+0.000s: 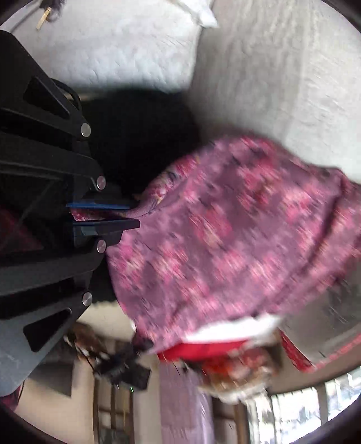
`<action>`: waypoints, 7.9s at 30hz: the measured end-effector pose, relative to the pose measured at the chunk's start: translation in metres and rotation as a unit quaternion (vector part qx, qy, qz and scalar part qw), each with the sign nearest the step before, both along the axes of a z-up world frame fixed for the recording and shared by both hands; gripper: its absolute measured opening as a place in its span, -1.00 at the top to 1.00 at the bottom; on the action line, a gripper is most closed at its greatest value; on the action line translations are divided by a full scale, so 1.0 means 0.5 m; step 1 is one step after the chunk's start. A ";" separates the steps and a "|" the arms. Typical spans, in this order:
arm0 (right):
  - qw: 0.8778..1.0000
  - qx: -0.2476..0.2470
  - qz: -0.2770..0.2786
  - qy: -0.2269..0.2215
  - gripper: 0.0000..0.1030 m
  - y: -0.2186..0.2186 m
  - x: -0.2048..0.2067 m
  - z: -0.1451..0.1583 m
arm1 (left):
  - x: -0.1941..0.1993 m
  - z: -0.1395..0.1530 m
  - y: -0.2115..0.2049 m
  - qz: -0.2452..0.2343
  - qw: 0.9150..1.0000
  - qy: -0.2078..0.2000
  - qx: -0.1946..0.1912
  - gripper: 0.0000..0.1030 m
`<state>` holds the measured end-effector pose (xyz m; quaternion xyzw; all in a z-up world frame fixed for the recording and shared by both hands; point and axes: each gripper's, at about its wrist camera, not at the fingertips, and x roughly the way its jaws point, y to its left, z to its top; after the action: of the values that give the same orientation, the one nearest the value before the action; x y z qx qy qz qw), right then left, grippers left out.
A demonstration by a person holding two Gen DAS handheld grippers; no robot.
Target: Fold small clothes
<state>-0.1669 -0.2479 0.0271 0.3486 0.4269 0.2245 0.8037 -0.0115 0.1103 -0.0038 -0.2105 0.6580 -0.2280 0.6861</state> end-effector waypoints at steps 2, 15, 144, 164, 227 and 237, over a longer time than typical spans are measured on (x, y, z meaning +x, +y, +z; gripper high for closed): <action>1.000 0.011 -0.003 -0.012 0.81 0.005 0.022 0.024 | 0.020 0.012 0.008 0.014 0.999 -0.004 -0.032 0.93; 0.996 0.039 -0.060 -0.050 0.81 -0.023 0.214 0.093 | 0.215 0.059 0.058 0.104 0.988 -0.062 -0.092 0.93; 0.947 -0.010 -0.304 0.101 0.91 -0.140 0.359 -0.117 | 0.355 -0.067 0.104 0.259 0.965 -0.045 -0.011 1.00; 0.943 0.013 -0.315 0.103 0.70 -0.139 0.324 -0.124 | 0.350 -0.095 0.048 0.231 0.972 -0.029 -0.033 0.90; 0.789 -0.519 -0.266 0.195 -0.98 0.050 0.278 0.017 | 0.327 -0.022 -0.028 0.028 0.980 -0.166 0.111 -1.00; 0.817 -0.492 -0.284 0.103 -0.98 0.102 0.251 0.039 | 0.319 -0.023 -0.025 0.033 0.983 -0.132 0.120 -1.00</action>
<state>-0.0413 -0.1971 0.0466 0.0338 0.4423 -0.2909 0.8477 0.1479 0.0977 -0.0152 -0.1162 0.5770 -0.1506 0.7943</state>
